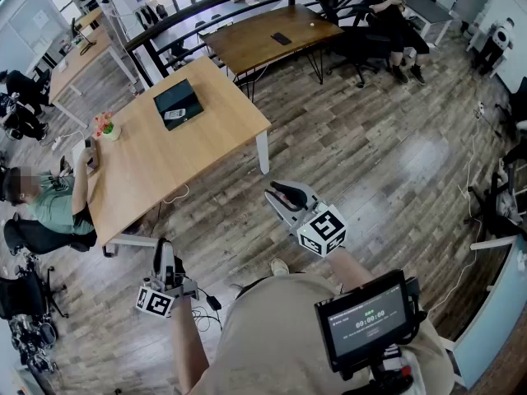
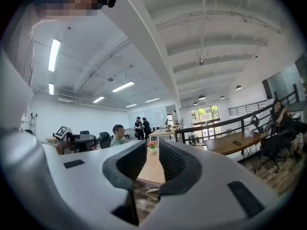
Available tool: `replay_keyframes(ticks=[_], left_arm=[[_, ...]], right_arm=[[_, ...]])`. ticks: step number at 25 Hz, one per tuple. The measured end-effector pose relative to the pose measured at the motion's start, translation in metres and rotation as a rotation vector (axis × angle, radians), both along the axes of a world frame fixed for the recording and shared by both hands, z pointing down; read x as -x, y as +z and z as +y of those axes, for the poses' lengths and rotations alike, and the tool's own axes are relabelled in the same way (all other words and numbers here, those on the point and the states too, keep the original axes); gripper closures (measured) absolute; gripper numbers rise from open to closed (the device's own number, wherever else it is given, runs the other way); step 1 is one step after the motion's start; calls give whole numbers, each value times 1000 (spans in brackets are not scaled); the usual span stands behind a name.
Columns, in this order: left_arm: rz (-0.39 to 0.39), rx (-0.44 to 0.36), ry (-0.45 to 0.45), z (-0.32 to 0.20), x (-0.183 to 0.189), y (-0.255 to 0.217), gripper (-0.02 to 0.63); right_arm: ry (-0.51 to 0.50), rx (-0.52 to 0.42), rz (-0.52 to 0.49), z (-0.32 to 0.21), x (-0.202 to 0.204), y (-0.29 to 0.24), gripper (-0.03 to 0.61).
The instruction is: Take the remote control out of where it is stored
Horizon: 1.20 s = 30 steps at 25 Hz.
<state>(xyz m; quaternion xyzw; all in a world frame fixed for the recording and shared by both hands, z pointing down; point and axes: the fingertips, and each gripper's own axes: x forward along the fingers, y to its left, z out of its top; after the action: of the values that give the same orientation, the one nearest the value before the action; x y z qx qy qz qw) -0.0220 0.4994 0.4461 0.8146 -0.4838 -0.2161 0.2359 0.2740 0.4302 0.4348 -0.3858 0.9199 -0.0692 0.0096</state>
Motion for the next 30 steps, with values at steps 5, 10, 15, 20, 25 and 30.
replay_keyframes(ticks=[5, 10, 15, 20, 25, 30], left_arm=[[2, -3, -3, -8, -2, 0, 507], [-1, 5, -2, -14, -8, 1, 507], [-17, 10, -20, -18, -14, 0, 507], [-17, 22, -42, -19, -24, 3, 508], [-49, 66, -75, -24, -25, 14, 573], [-45, 84, -96, -38, -15, 17, 609]], right_arm=[[-21, -3, -14, -7, 1, -3, 490], [-49, 16, -63, -9, 0, -6, 488], [-56, 13, -66, -10, -7, -5, 488], [-60, 16, -62, -13, -17, 0, 488], [-57, 21, -58, -20, -20, 7, 488], [-50, 37, -50, -34, -17, 14, 488]])
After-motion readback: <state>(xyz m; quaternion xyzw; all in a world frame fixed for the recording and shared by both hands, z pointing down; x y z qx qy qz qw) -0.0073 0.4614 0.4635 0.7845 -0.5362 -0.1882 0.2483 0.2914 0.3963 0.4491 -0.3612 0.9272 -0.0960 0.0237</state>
